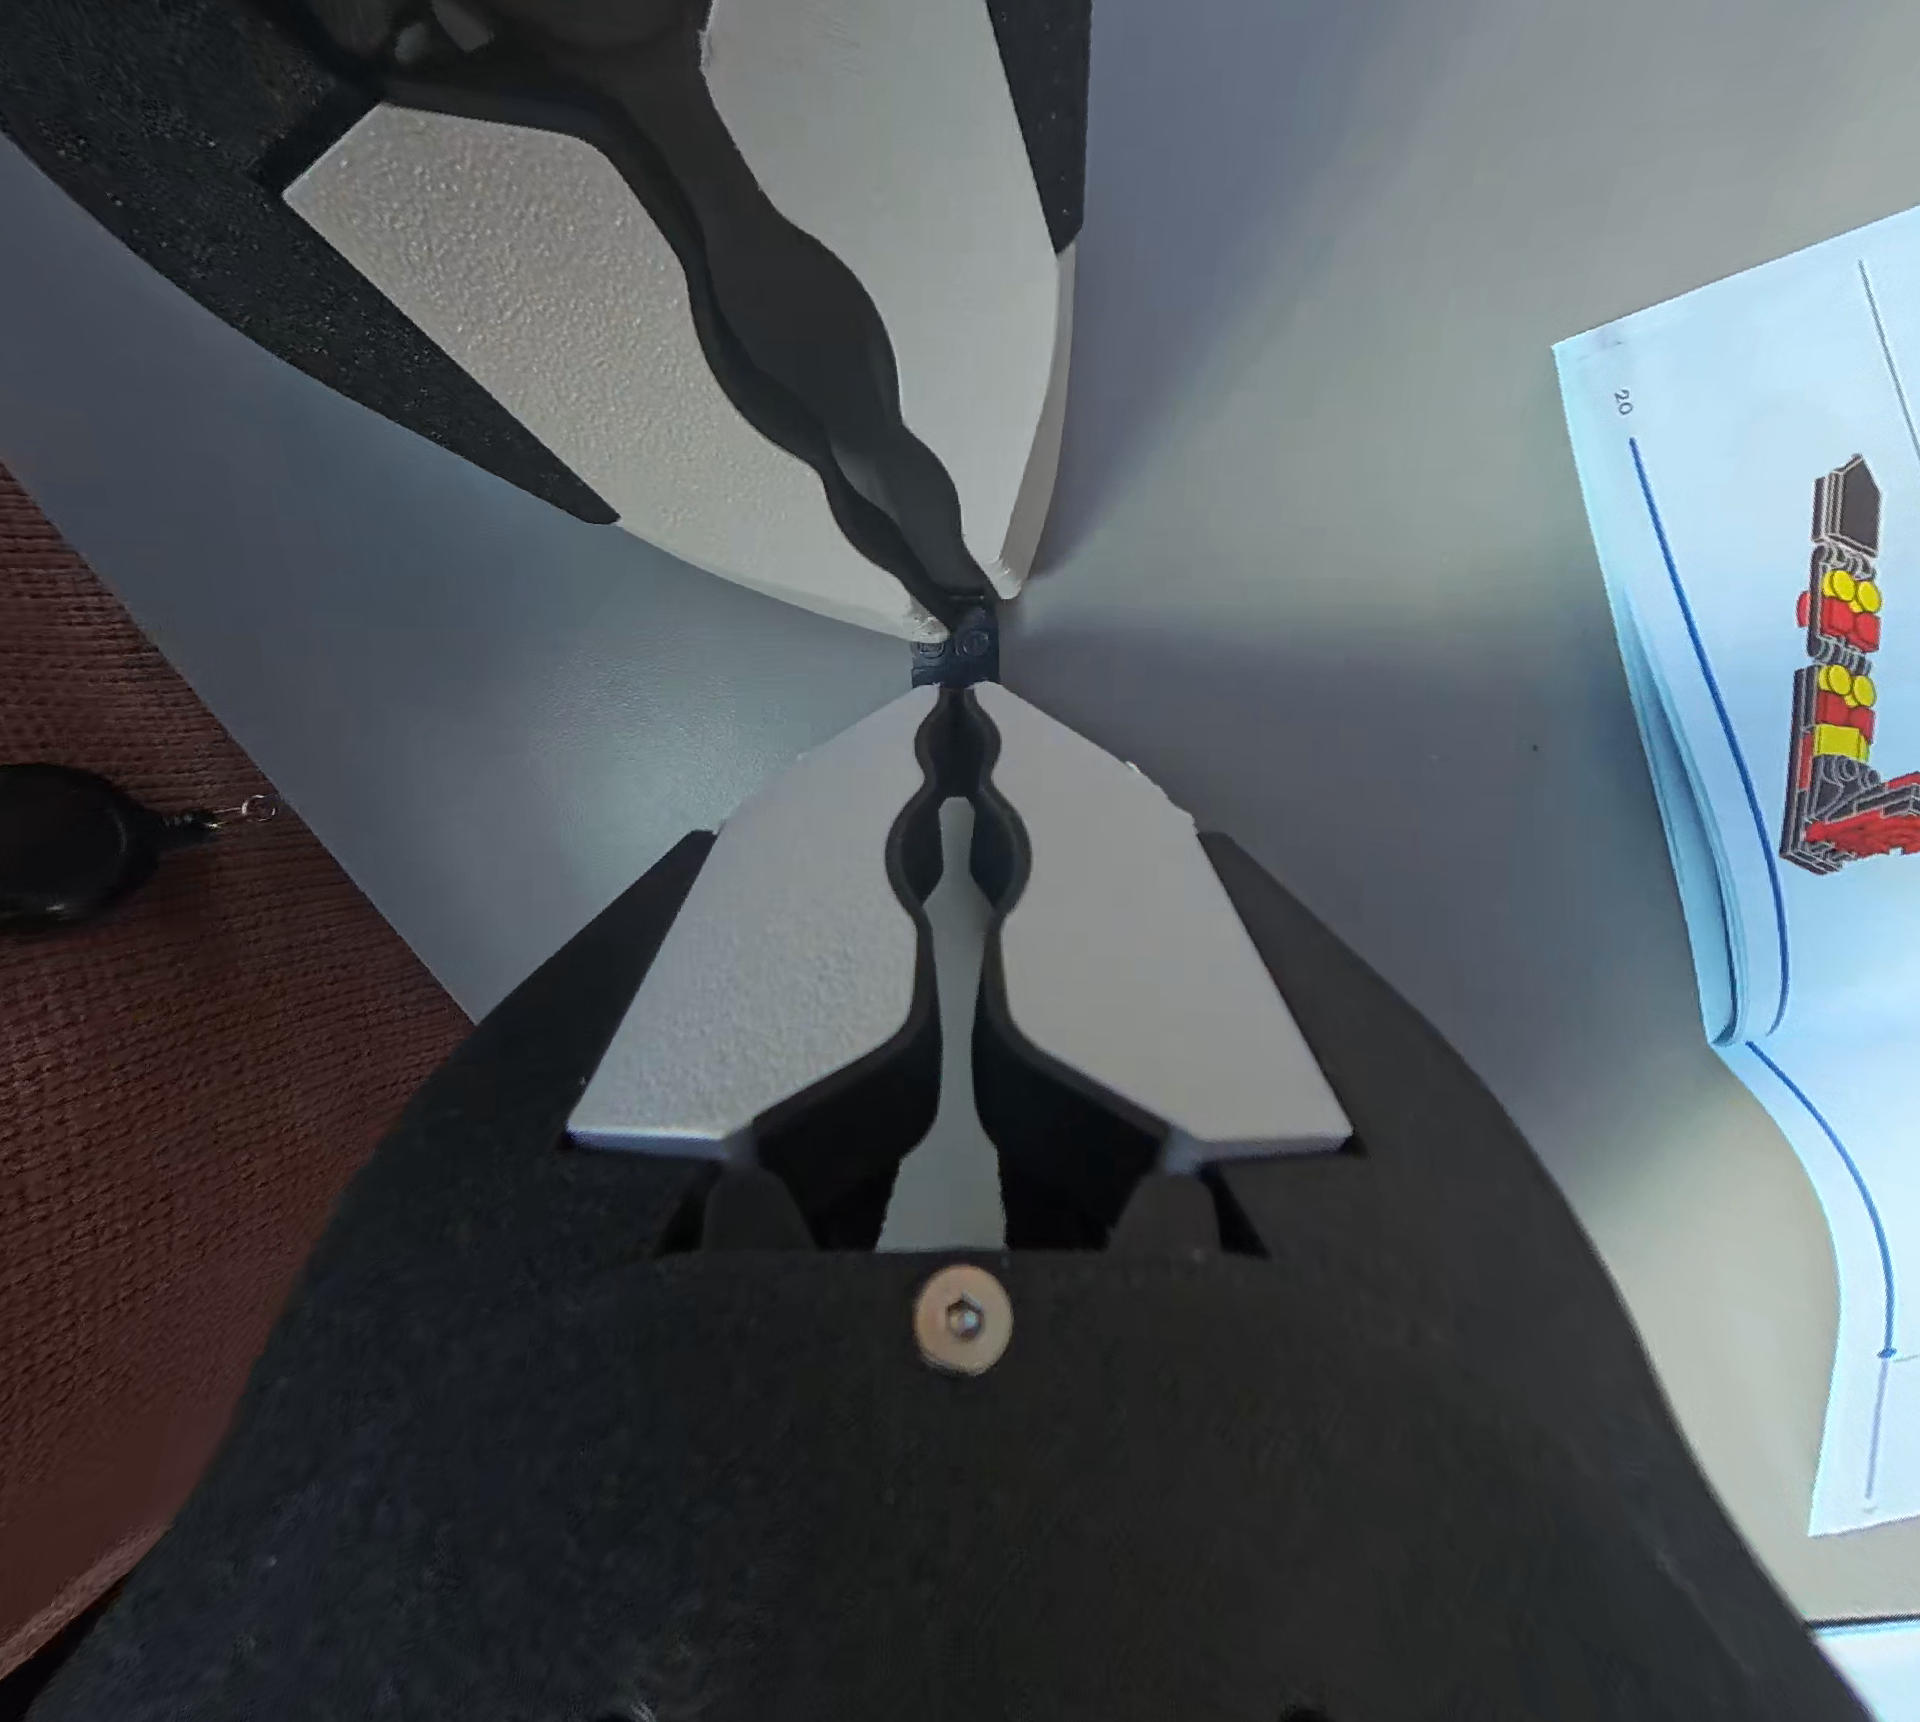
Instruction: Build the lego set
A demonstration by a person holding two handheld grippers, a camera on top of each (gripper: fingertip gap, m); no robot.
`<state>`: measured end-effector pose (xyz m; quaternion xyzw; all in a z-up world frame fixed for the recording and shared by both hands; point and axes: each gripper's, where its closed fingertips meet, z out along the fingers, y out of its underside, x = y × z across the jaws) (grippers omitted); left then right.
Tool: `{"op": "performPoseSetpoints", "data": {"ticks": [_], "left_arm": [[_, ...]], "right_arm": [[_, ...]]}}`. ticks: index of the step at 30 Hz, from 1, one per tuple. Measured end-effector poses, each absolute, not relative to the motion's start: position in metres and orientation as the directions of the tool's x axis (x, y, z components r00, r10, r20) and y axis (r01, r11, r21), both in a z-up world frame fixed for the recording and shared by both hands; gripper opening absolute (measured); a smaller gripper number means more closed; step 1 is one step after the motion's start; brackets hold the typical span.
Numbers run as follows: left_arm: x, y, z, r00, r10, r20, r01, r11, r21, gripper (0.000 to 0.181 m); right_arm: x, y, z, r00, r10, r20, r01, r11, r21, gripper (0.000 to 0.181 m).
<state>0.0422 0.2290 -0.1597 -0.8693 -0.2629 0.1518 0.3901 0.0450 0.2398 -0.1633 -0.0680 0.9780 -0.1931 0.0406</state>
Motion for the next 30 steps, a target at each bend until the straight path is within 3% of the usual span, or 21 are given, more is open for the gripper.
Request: {"op": "performPoseSetpoints", "data": {"ticks": [1,7,9,10,15,19,23,30], "left_arm": [[0.042,0.229,-0.16,0.813,0.579,-0.06,0.34,-0.556,-0.758,0.007],[0.041,0.228,-0.159,0.805,0.588,-0.077,0.335,-0.558,-0.76,0.007],[0.043,0.229,-0.159,0.813,0.577,-0.075,0.329,-0.562,-0.759,0.007],[0.043,0.229,-0.159,0.814,0.576,-0.074,0.328,-0.562,-0.76,0.01],[0.035,0.23,-0.14,0.806,0.589,-0.062,0.321,-0.523,-0.79,0.022],[-0.003,0.233,-0.109,0.773,0.624,-0.116,0.286,-0.506,-0.814,0.022],[-0.057,0.247,-0.101,0.755,0.632,-0.176,0.283,-0.555,-0.782,0.022],[-0.129,0.274,-0.124,0.747,0.635,-0.199,0.32,-0.605,-0.729,0.021]], "right_arm": [[0.045,0.239,-0.163,-0.989,-0.14,-0.046,-0.111,0.916,-0.386,0.0],[0.045,0.237,-0.162,-0.994,-0.104,0.03,-0.106,0.881,-0.462,0.0],[0.044,0.232,-0.157,-0.997,-0.072,0.036,-0.08,0.837,-0.541,0.0],[0.046,0.23,-0.152,-0.998,-0.067,0.003,-0.056,0.807,-0.588,0.017],[0.005,0.269,-0.115,-0.999,0.031,-0.017,0.033,0.658,-0.752,0.027],[-0.112,0.339,-0.11,-0.983,0.094,0.155,-0.053,0.671,-0.739,0.018],[-0.211,0.363,-0.139,-0.994,0.06,0.096,-0.026,0.708,-0.706,0.013],[-0.252,0.349,-0.16,-0.99,-0.06,0.126,-0.129,0.737,-0.664,0.015]]}}
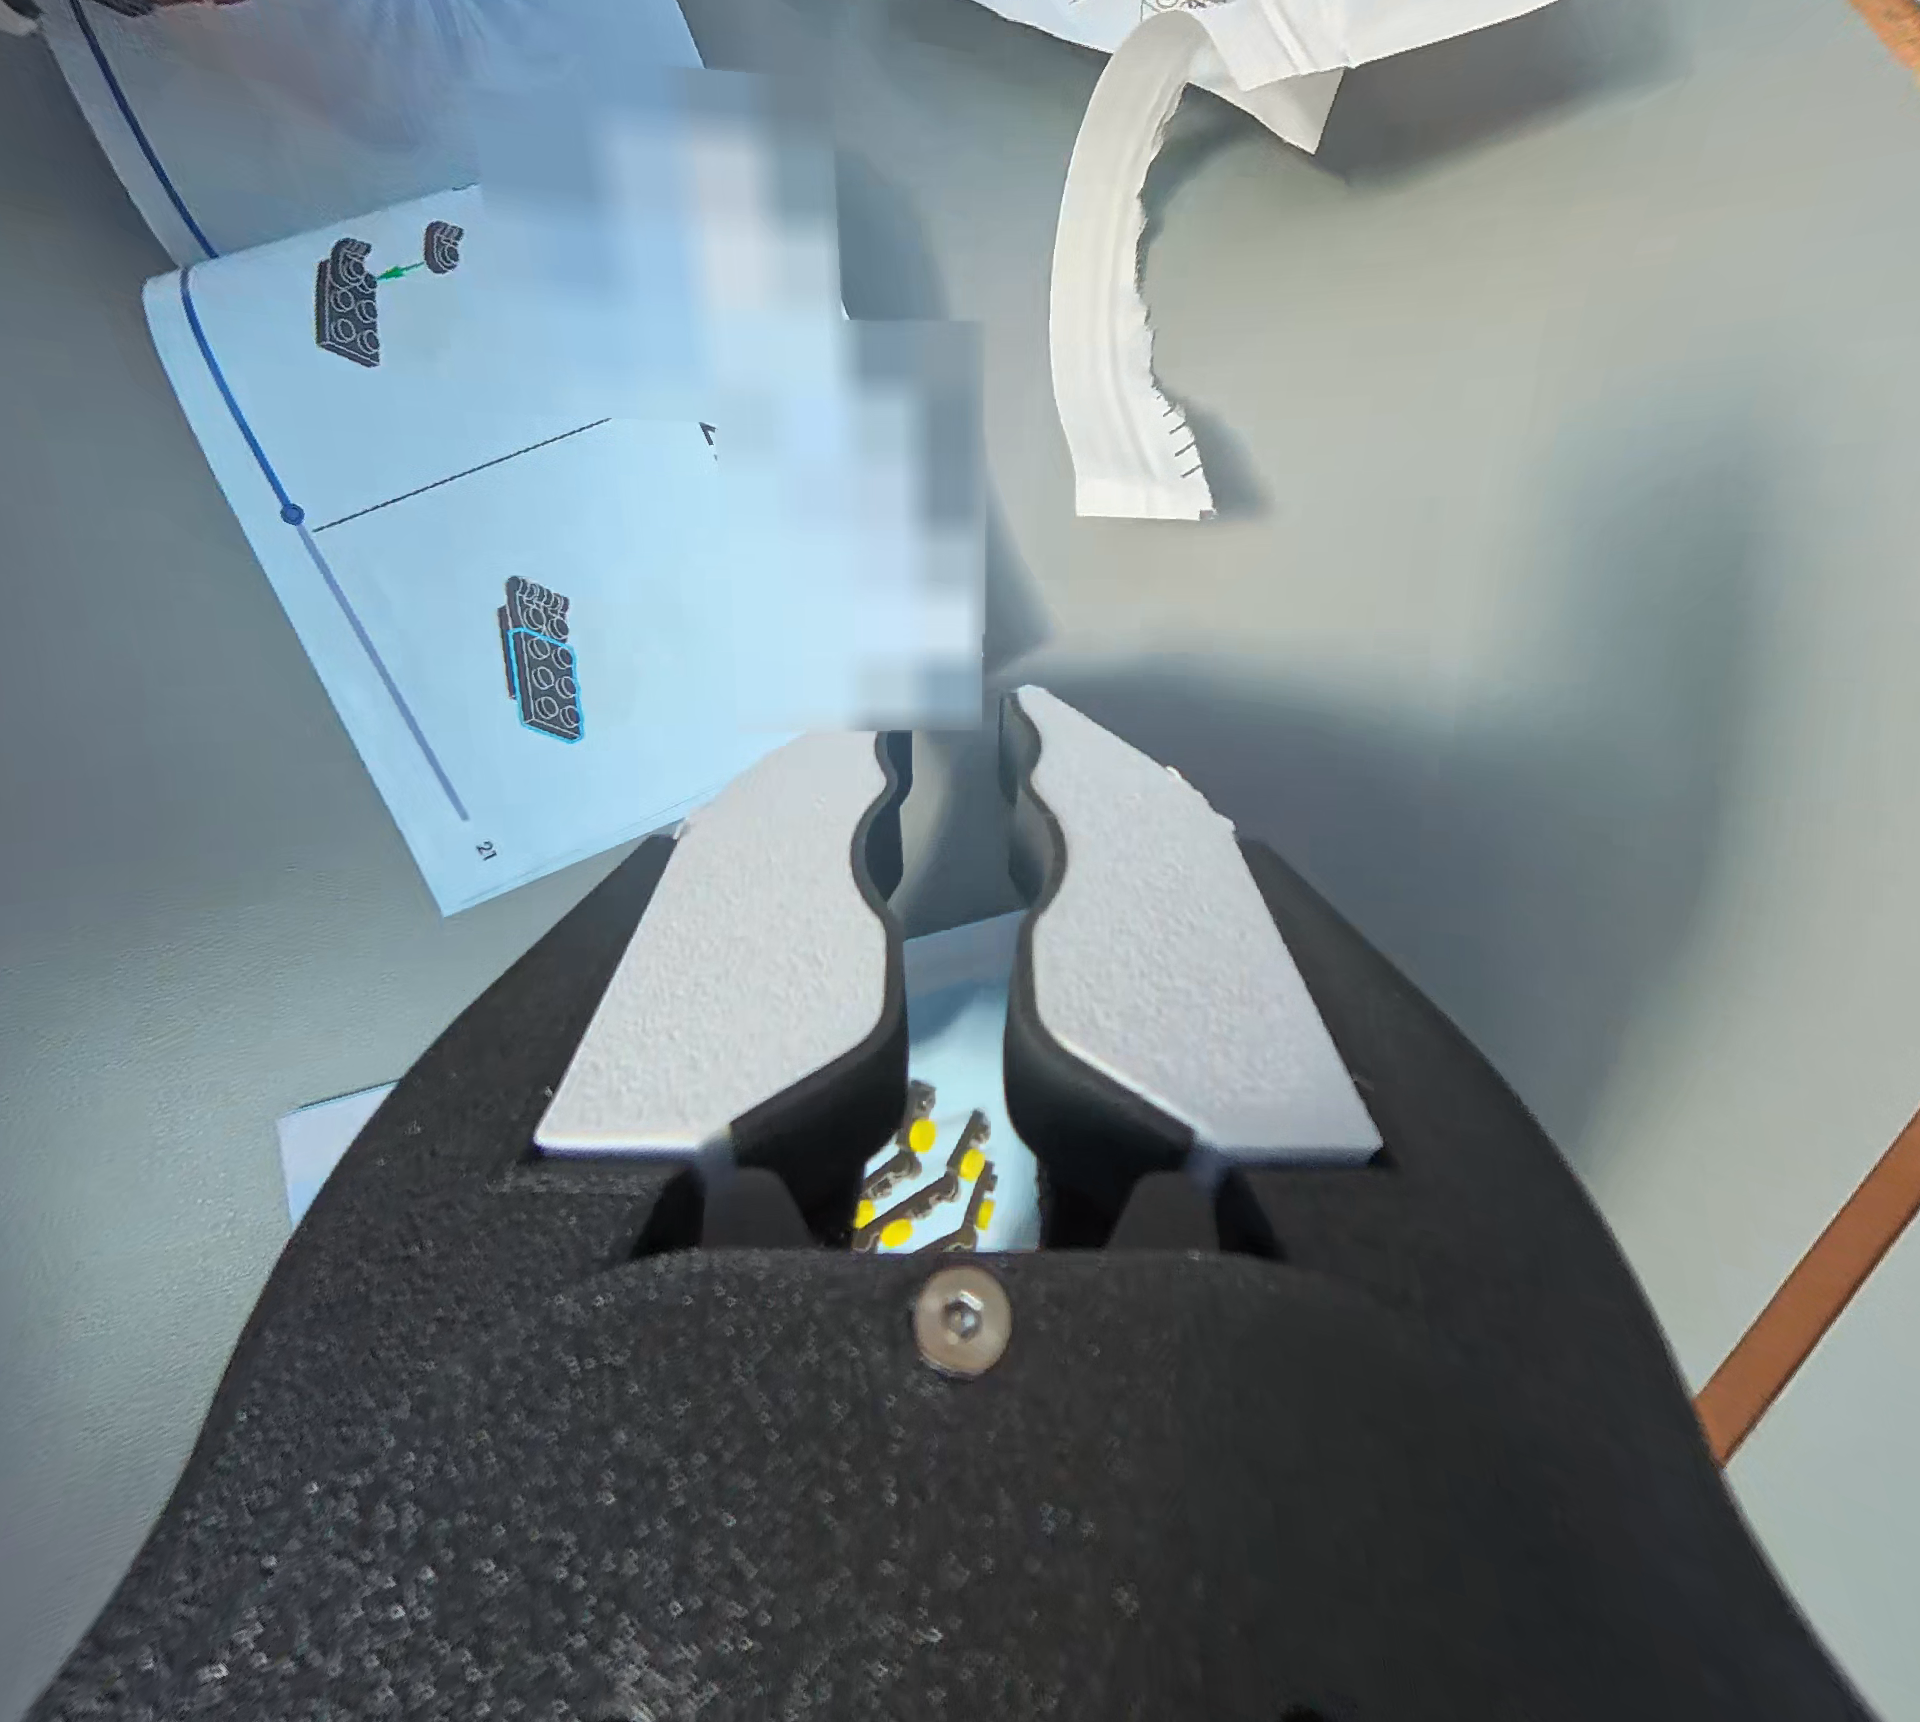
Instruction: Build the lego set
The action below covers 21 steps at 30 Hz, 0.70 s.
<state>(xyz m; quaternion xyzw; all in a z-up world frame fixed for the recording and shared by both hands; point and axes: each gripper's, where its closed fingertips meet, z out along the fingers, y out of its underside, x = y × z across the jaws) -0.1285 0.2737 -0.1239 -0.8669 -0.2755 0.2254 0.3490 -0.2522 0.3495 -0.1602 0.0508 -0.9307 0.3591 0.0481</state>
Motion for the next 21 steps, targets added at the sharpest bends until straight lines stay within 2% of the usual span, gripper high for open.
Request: {"op": "performPoseSetpoints", "data": {"ticks": [11,16,19,21], "left_arm": [[-0.162,0.28,-0.131,0.716,0.683,-0.146,0.36,-0.539,-0.761,0.021],[-0.165,0.282,-0.136,0.716,0.683,-0.14,0.371,-0.544,-0.753,0.021],[-0.165,0.283,-0.137,0.717,0.684,-0.134,0.372,-0.539,-0.756,0.021],[-0.165,0.283,-0.138,0.719,0.682,-0.134,0.373,-0.541,-0.754,0.021]], "right_arm": [[-0.256,0.344,-0.162,-0.985,-0.161,0.059,-0.158,0.719,-0.677,0.013],[-0.252,0.341,-0.154,-0.981,-0.19,0.043,-0.163,0.685,-0.71,0.007],[-0.252,0.34,-0.159,-0.979,-0.198,0.044,-0.173,0.704,-0.688,0.007],[-0.252,0.339,-0.16,-0.977,-0.206,0.053,-0.185,0.704,-0.686,0.0]]}}
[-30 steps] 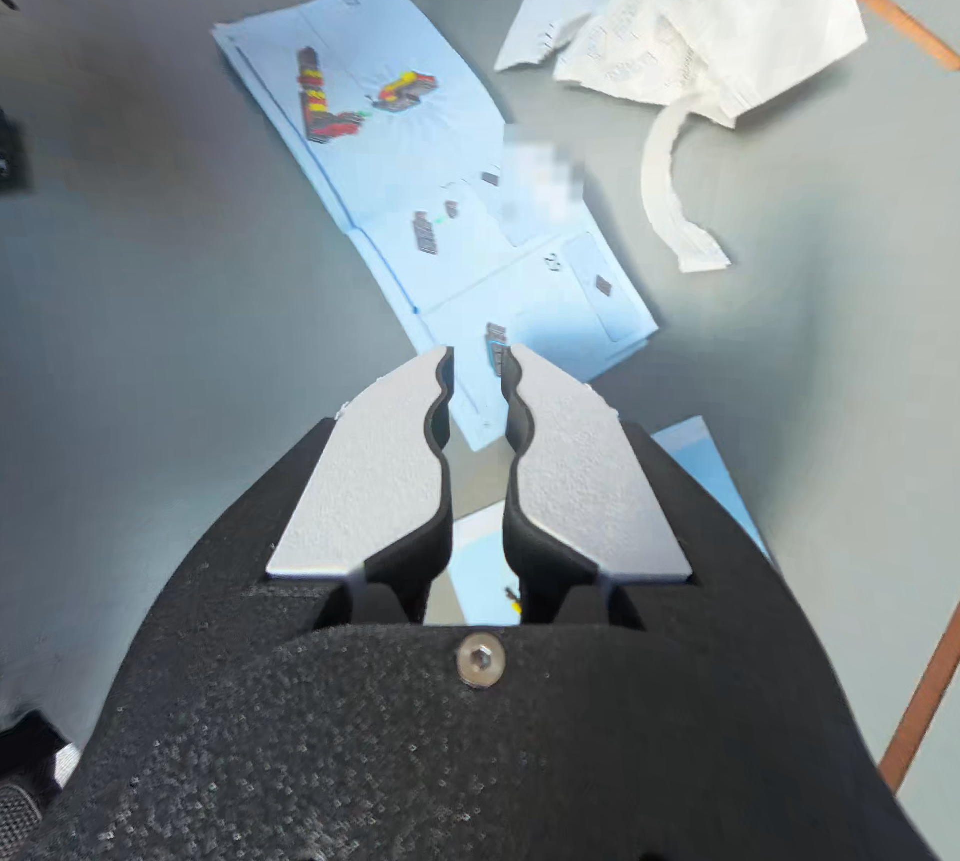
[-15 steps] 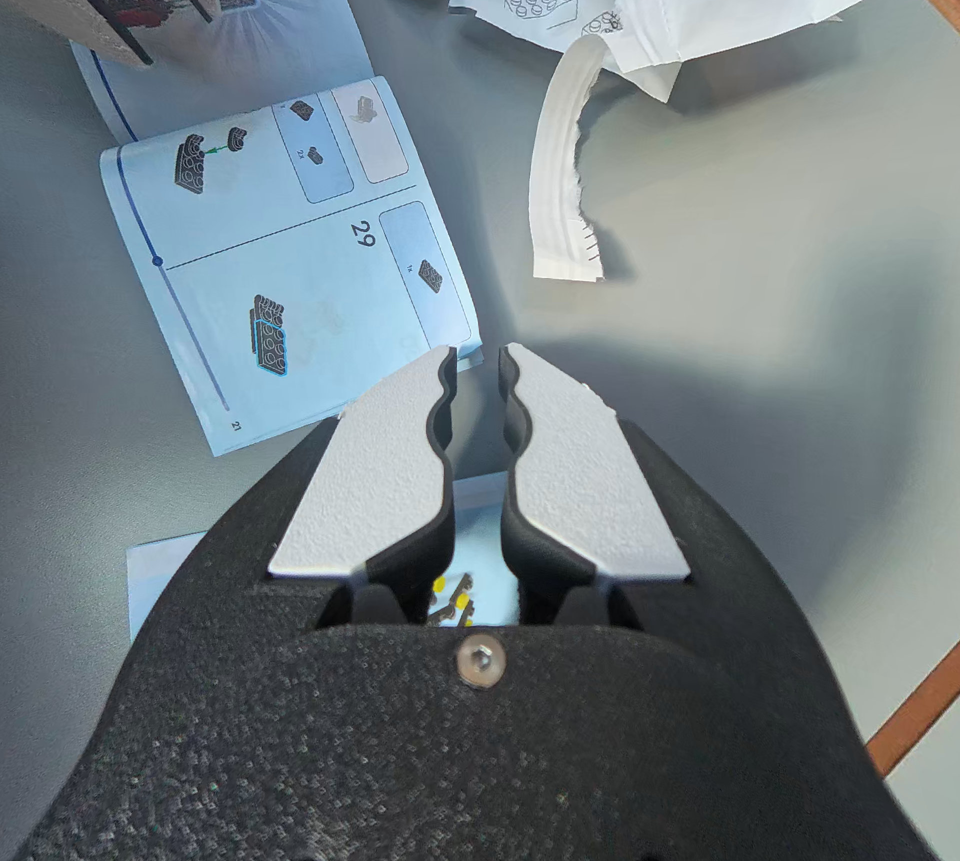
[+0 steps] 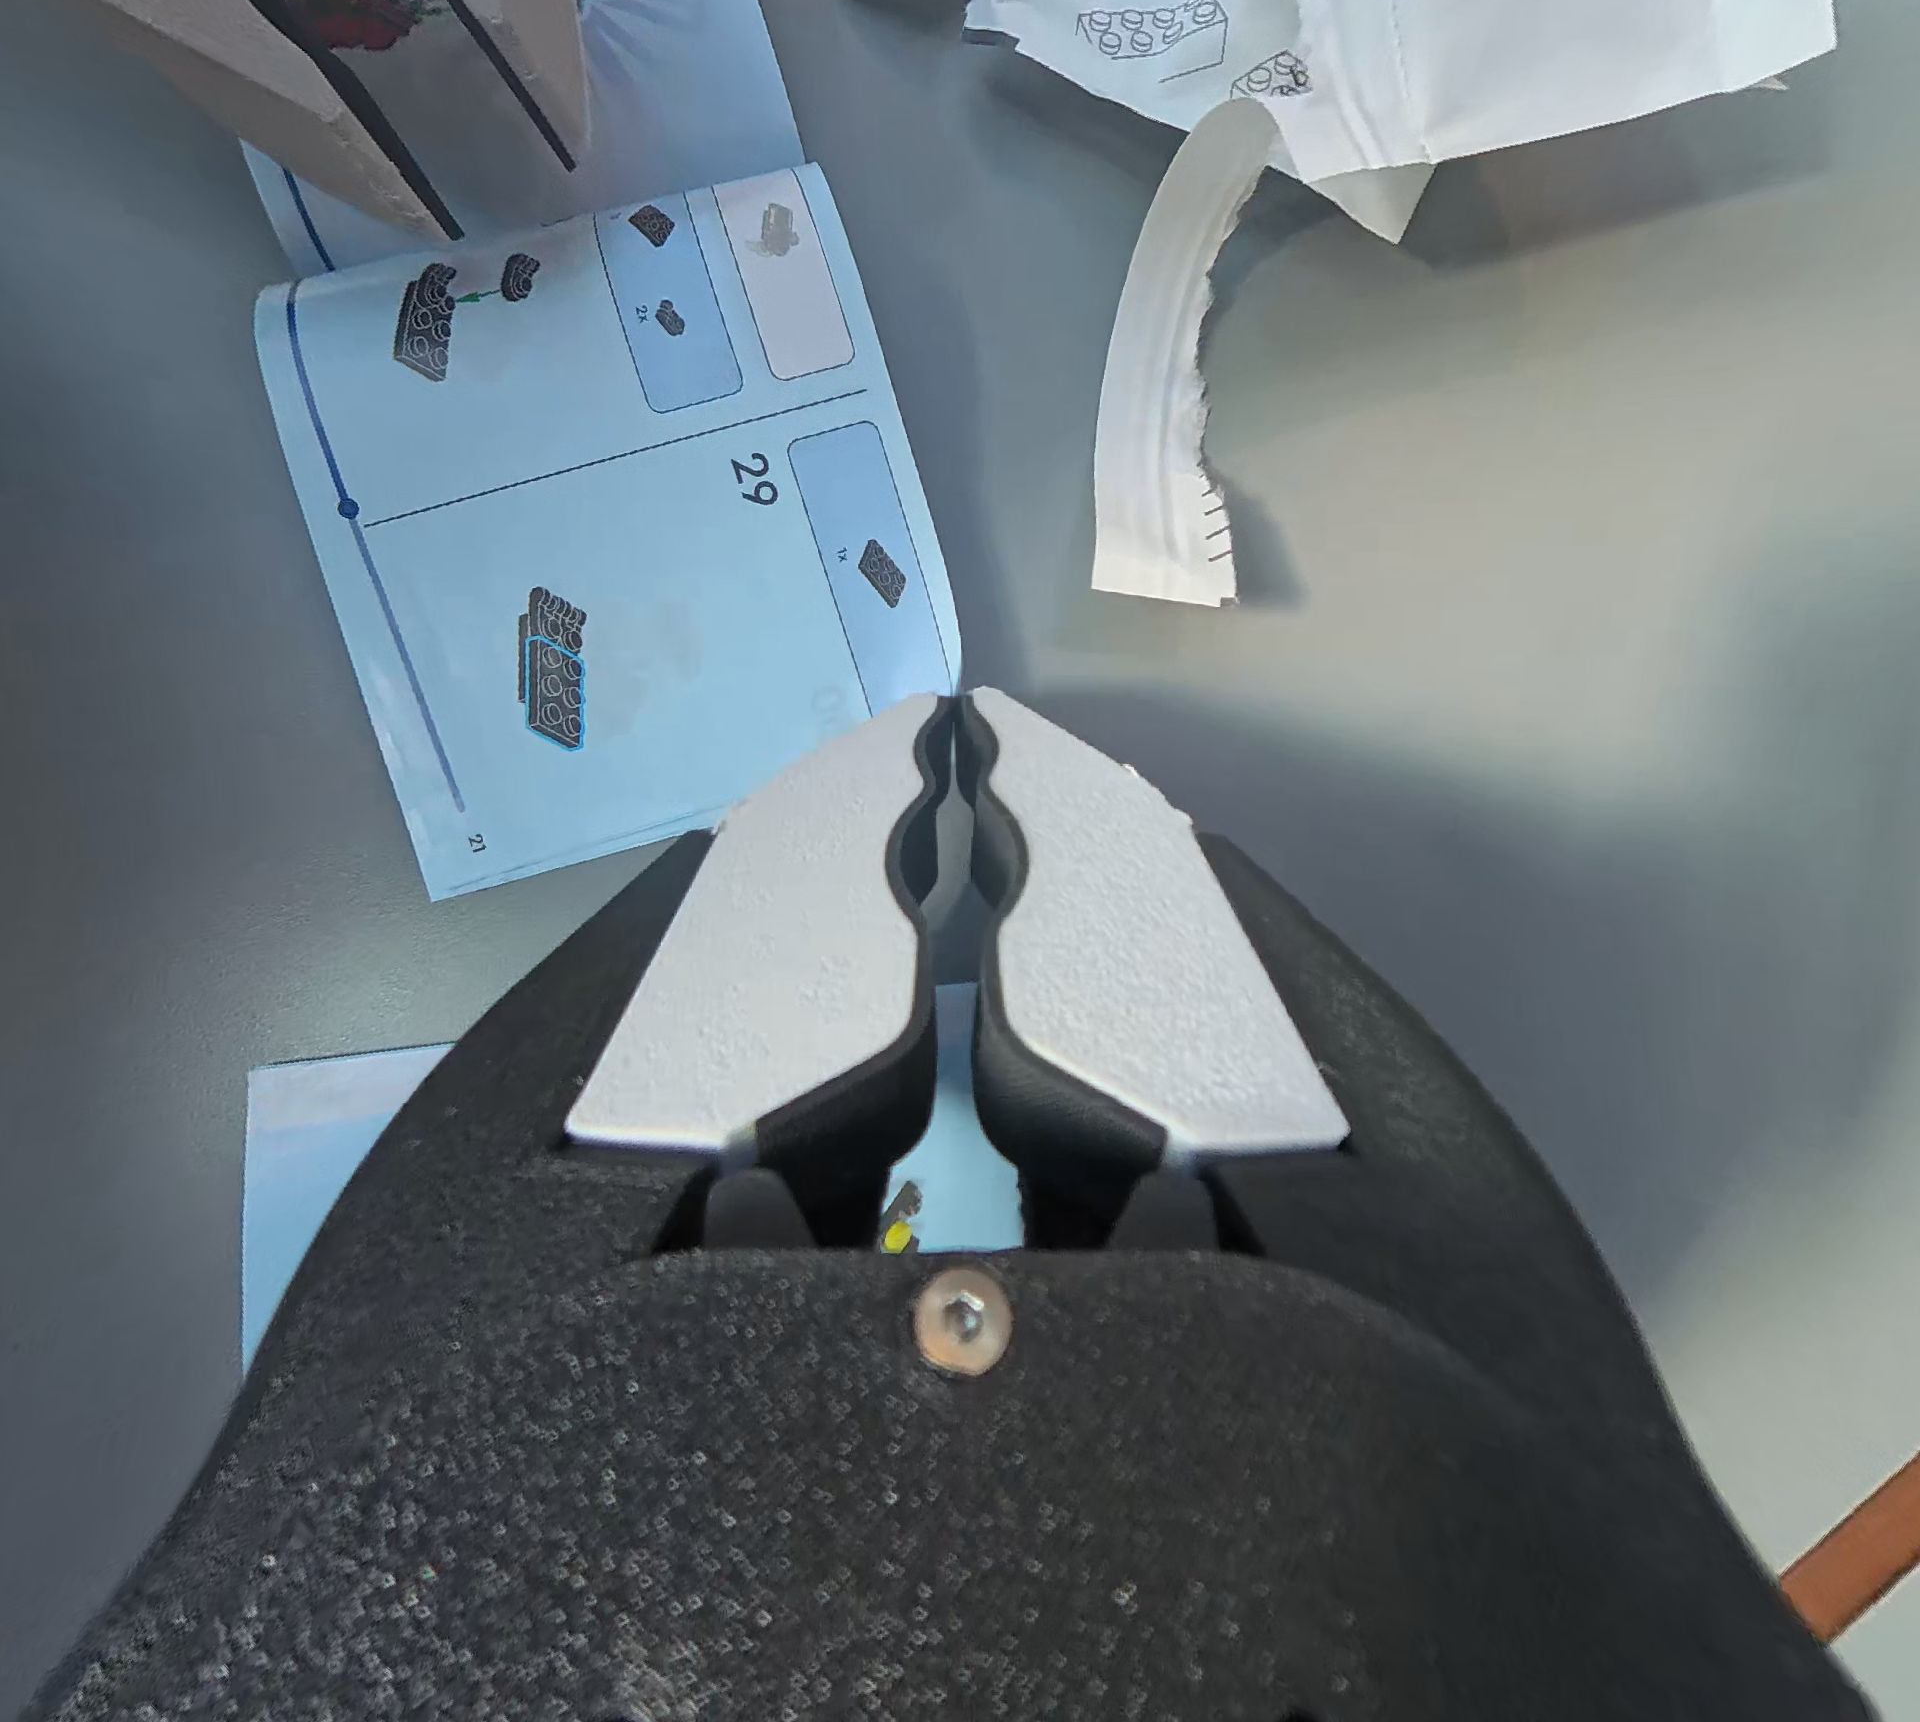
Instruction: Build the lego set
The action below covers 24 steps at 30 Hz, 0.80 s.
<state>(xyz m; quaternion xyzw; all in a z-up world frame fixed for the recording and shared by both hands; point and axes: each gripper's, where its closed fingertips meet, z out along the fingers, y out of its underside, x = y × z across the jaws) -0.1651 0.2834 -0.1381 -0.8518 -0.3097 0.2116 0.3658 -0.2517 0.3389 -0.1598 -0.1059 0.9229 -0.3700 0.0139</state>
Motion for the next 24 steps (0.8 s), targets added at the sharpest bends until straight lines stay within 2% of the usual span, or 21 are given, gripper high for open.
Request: {"op": "performPoseSetpoints", "data": {"ticks": [8,14,24], "left_arm": [[-0.163,0.276,-0.134,0.694,0.707,-0.137,0.377,-0.519,-0.767,0.021],[-0.15,0.253,-0.121,0.612,0.779,-0.135,0.391,-0.446,-0.805,0.021],[-0.135,0.233,-0.1,0.548,0.836,0.005,0.388,-0.249,-0.887,0.021]], "right_arm": [[-0.232,0.326,-0.123,-0.969,-0.248,0.014,-0.165,0.602,-0.781,0.0],[-0.208,0.299,-0.082,-0.935,-0.334,-0.118,-0.079,0.52,-0.85,0.0],[-0.179,0.243,-0.05,-0.877,-0.396,-0.273,-0.012,0.586,-0.811,0.0]]}}
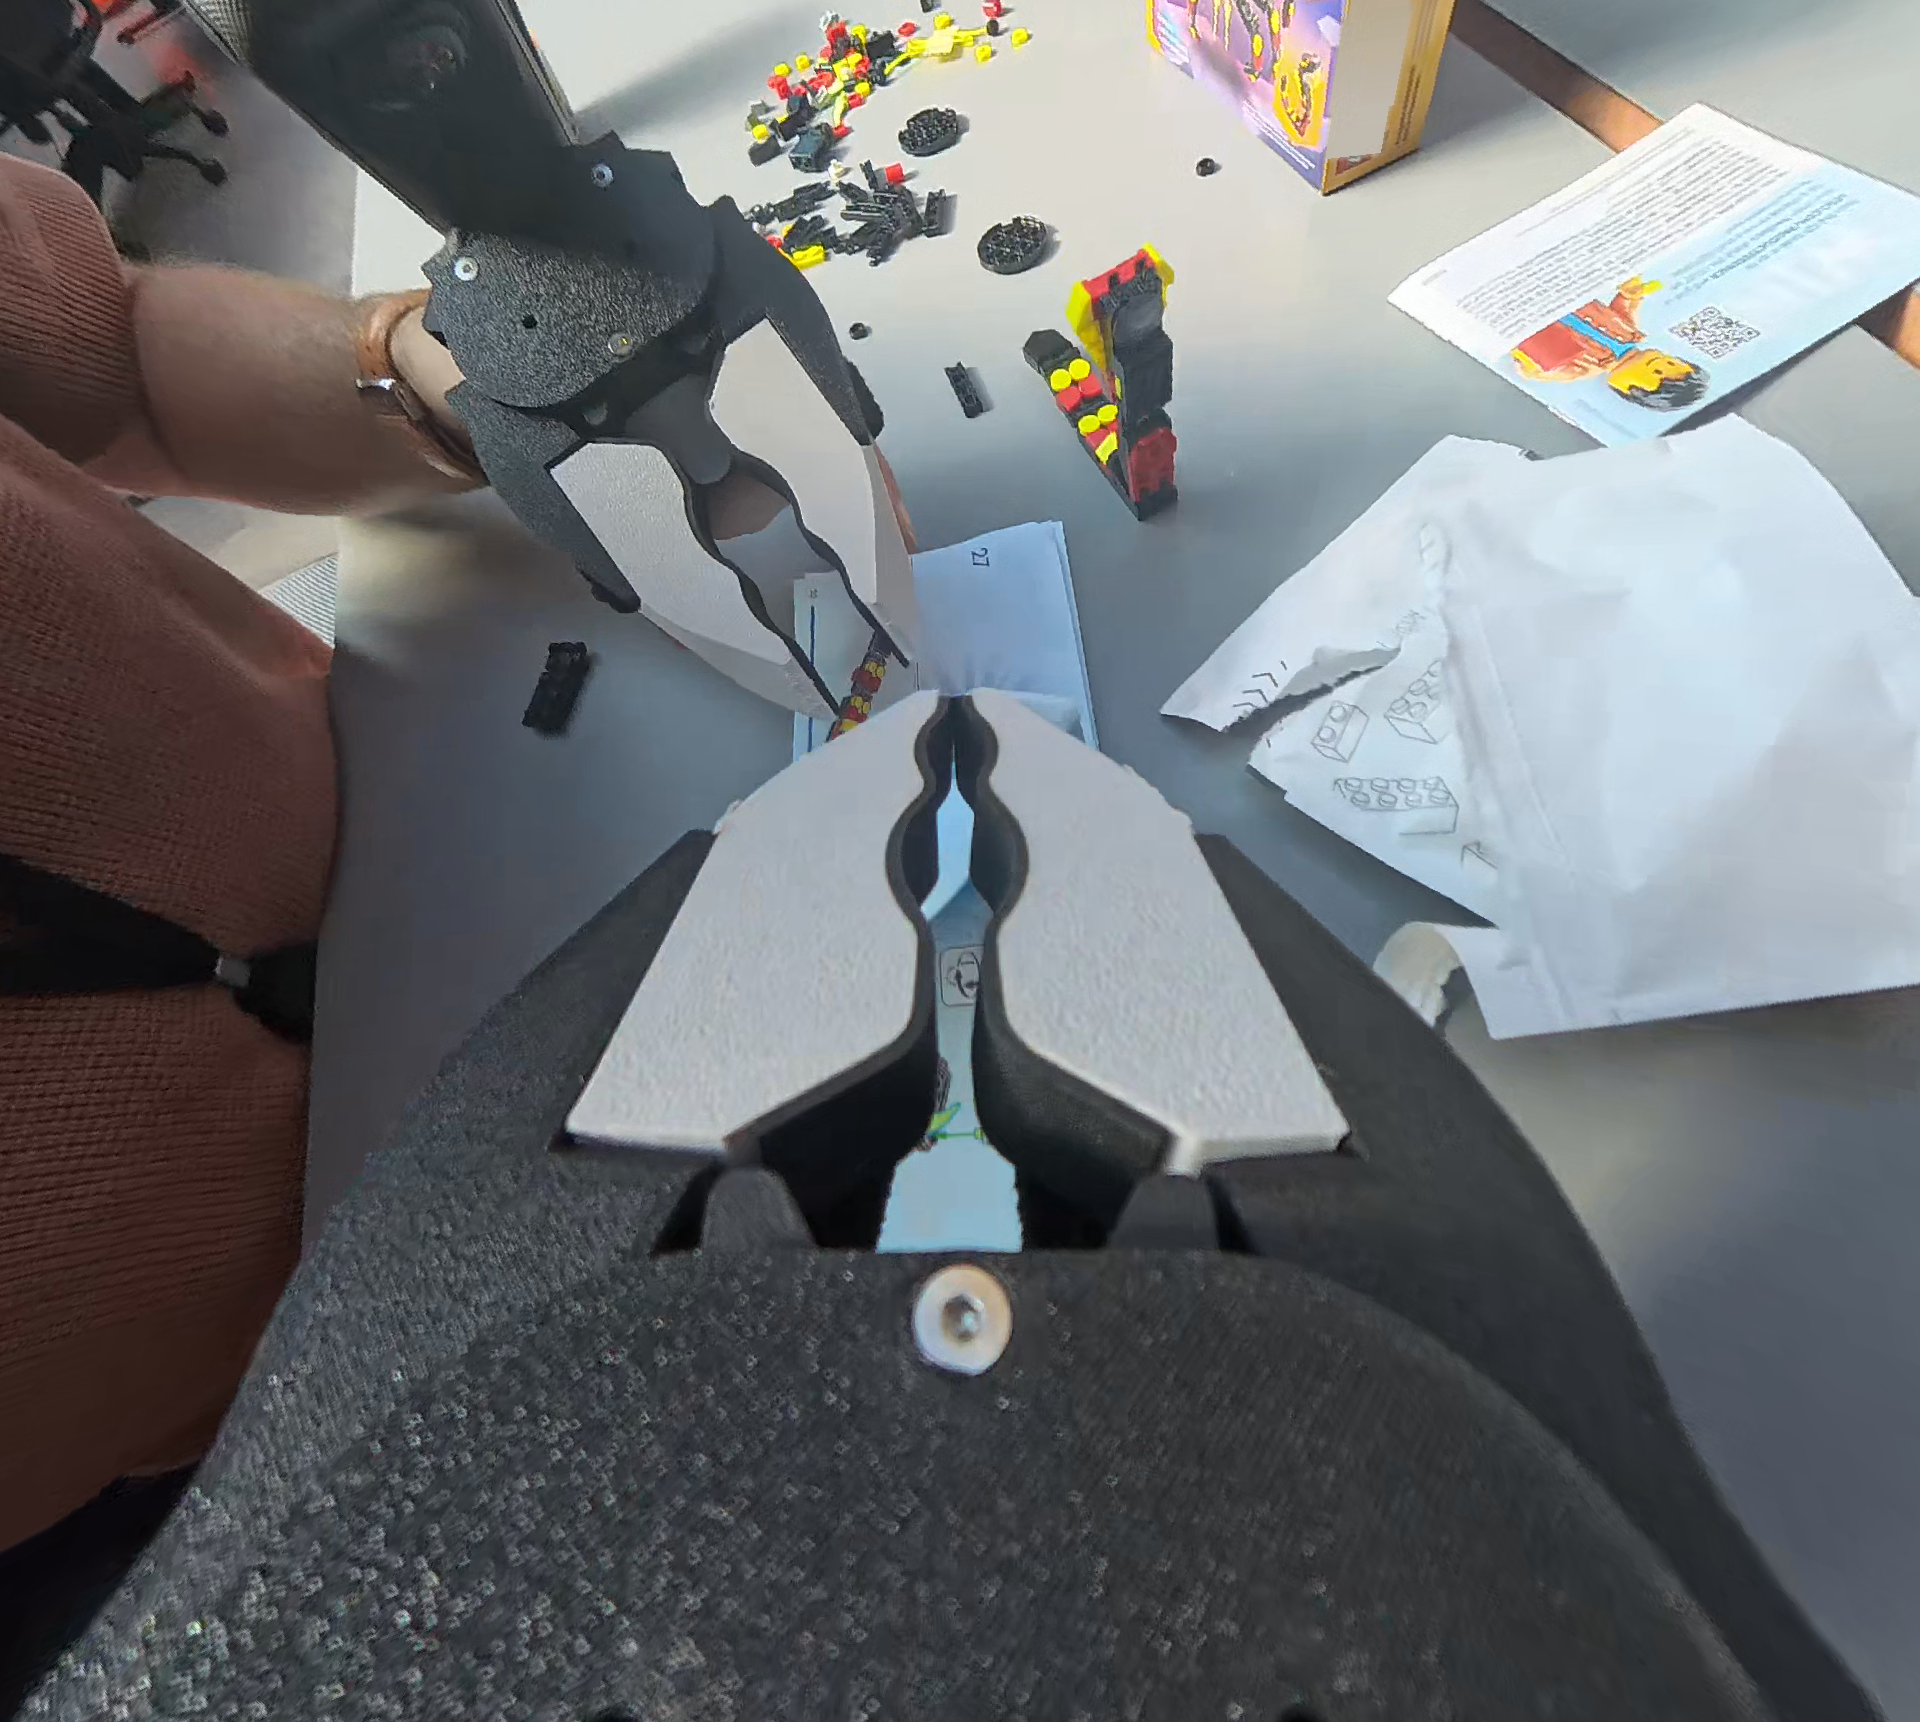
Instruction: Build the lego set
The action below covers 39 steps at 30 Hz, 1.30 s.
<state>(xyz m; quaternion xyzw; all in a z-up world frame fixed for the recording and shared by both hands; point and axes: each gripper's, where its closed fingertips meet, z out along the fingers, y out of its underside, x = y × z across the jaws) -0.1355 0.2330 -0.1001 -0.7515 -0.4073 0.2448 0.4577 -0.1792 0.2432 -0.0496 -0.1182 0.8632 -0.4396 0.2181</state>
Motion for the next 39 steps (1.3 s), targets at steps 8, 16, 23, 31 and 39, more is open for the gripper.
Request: {"op": "performPoseSetpoints", "data": {"ticks": [8,16,23,31,39], "left_arm": [[-0.132,0.218,-0.109,0.506,0.862,0.034,0.418,-0.211,-0.884,0.021],[-0.131,0.216,-0.114,0.503,0.863,0.057,0.434,-0.195,-0.879,0.02],[-0.133,0.222,-0.105,0.526,0.84,0.132,0.416,-0.119,-0.901,0.019],[-0.117,0.229,-0.086,0.606,0.733,0.31,0.394,0.062,-0.917,0.019],[-0.113,0.232,-0.074,0.611,0.742,0.277,0.367,0.044,-0.929,0.017]], "right_arm": [[-0.16,0.217,-0.042,-0.843,-0.423,-0.333,0.052,0.552,-0.832,0.0],[-0.143,0.191,-0.044,-0.812,-0.435,-0.389,0.155,0.482,-0.863,0.0],[-0.146,0.201,-0.037,-0.861,-0.346,-0.372,0.262,0.324,-0.909,0.015],[-0.096,0.248,-0.073,-0.963,-0.263,-0.052,-0.053,0.377,-0.925,0.033],[-0.084,0.237,-0.05,-0.955,-0.222,0.196,-0.251,0.257,-0.933,0.011]]}}
